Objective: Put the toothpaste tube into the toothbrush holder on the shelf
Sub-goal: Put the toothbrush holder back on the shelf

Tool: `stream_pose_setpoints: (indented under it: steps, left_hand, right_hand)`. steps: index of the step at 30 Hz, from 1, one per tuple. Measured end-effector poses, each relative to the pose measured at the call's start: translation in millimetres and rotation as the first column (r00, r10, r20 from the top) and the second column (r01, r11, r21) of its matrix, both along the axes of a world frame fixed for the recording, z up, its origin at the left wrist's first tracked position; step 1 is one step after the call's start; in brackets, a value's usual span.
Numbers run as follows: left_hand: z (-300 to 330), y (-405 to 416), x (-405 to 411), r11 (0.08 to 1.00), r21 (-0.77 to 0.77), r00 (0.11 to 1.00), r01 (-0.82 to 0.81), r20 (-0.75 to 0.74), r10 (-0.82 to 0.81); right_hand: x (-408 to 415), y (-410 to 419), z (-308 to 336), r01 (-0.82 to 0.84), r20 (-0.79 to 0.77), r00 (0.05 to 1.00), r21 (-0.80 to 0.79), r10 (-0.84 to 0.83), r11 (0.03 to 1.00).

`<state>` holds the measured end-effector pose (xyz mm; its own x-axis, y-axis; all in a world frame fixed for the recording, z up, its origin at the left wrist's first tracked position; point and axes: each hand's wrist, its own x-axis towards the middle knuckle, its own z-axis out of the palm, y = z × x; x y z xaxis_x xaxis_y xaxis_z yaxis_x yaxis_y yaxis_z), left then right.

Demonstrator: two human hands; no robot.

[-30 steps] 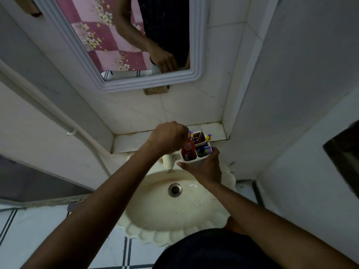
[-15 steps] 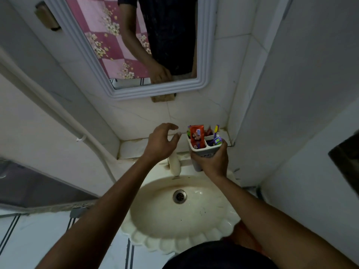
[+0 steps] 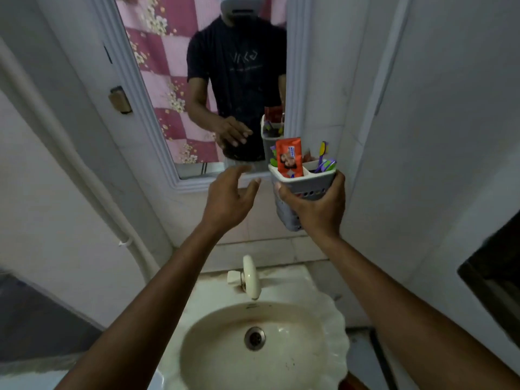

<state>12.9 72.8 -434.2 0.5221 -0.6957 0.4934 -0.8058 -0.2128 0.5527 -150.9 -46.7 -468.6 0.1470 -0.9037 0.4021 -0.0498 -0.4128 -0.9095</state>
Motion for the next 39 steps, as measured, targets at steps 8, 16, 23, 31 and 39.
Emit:
stream_pose_setpoints:
  steps: [8,16,23,31,39]
  left_hand:
    - [120.2,-12.3,6.6,0.971,-0.236,0.982,0.036,0.189,0.009]
    - [243.1,-24.2,5.1,0.93,-0.36,0.947,0.074,0.319,0.048]
    - [345.2,-24.4,-11.2,0.86,-0.495,0.937,0.128,0.343,0.058]
    - [422.0,-34.3,-19.6,0.816,-0.564,0.88,0.129,0.445,0.168]
    - [460.3,-59.0,-11.5,0.812,-0.582,0.798,0.029,0.503,0.332]
  right_hand:
    - [-1.6,-12.8,147.1,0.05,0.145,0.989,-0.192,-0.022,0.98]
    - [-16.5,-10.5,286.3,0.084,0.251,0.968,-0.29,-0.009,0.953]
    - [-38.9,0.6,393.8,0.119,0.317,0.948,-0.379,0.008,0.918]
    - [-51.3,7.0,484.4,0.14,0.349,0.937,-0.403,0.011,0.904]
    - [-38.7,-3.5,551.0,0.203,0.349,0.936,-0.431,-0.045,0.879]
